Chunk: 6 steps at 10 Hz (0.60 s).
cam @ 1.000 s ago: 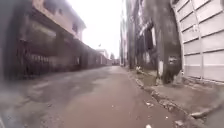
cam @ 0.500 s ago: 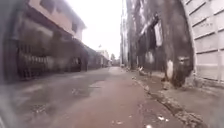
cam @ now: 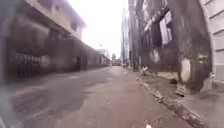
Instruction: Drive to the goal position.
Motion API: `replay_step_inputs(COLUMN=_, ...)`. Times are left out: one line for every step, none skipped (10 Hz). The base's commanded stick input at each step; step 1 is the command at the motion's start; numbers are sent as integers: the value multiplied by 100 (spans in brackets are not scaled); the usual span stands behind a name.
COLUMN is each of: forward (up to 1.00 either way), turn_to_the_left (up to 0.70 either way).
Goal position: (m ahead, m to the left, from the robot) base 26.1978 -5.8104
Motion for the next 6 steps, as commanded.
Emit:
replay_step_inputs(forward=100, turn_to_the_left=0)
replay_step_inputs(forward=100, turn_to_the_left=0)
replay_step_inputs(forward=100, turn_to_the_left=0)
replay_step_inputs(forward=100, turn_to_the_left=0)
replay_step_inputs(forward=100, turn_to_the_left=0)
replay_step_inputs(forward=100, turn_to_the_left=0)
